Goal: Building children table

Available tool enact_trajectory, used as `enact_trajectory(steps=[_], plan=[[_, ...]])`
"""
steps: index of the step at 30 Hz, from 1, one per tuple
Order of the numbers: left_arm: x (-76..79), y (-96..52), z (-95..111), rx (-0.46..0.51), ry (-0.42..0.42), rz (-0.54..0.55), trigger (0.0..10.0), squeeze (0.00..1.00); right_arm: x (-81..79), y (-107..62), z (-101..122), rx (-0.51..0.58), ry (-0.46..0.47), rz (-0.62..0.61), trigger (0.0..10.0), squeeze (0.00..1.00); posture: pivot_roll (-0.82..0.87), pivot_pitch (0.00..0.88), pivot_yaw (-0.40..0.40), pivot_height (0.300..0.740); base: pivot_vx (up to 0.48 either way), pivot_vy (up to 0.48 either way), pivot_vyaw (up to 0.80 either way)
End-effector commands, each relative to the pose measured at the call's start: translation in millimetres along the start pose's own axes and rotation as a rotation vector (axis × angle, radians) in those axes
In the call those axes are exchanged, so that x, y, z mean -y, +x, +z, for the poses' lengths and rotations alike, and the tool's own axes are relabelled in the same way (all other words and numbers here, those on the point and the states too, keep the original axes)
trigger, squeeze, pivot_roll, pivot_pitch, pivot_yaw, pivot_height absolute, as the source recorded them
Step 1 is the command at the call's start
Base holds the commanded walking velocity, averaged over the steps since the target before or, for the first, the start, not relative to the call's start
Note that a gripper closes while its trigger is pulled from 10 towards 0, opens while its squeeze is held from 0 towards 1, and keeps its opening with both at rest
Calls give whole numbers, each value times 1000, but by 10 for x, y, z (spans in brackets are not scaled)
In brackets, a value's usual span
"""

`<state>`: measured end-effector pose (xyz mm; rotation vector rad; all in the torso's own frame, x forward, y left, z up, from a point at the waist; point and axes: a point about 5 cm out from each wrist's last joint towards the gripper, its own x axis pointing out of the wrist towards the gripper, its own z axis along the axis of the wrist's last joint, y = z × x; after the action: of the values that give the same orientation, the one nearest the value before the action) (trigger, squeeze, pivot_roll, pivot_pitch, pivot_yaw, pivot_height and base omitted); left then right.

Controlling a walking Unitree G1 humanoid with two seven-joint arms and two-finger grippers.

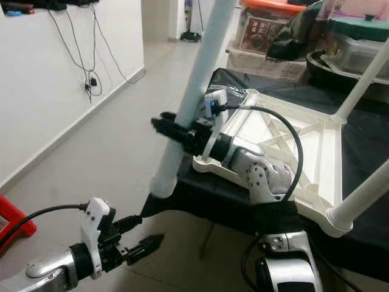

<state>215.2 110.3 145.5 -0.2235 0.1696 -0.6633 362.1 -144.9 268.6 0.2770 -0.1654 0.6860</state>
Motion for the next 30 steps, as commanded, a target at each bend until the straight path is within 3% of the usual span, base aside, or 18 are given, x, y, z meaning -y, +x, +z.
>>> enact_trajectory(steps=[1,5,15,16,17,20,21,30], plan=[[-53,-3,23,20,25,71,10000,0,76,3,89,57,-77,-110,0,0,62,59,-64,740,0,0,0],[-114,38,126,96,47,165,10000,0,150,-13,192,158,-134,-275,0,0,63,58,-64,740,0,0,0],[-143,59,188,132,61,195,10000,0,57,56,169,204,-143,-296,0,0,66,58,-63,740,276,0,0],[-148,60,193,135,61,198,10000,0,31,74,143,199,-149,-287,1490,0,66,58,-63,740,330,0,0],[-149,64,196,138,65,205,10000,0,12,101,117,200,-158,-287,3725,0,67,62,-65,740,330,0,0],[-148,66,197,141,67,210,10000,0,3,118,102,201,-164,-288,3725,0,67,62,-65,740,330,0,0],[-147,66,196,143,67,212,10000,0,-10,133,86,200,-168,-287,10000,0,67,63,-65,740,330,0,0],[-137,72,178,146,61,219,10000,0,-69,183,26,199,-177,-276,10000,0,68,63,-68,740,339,0,0]])
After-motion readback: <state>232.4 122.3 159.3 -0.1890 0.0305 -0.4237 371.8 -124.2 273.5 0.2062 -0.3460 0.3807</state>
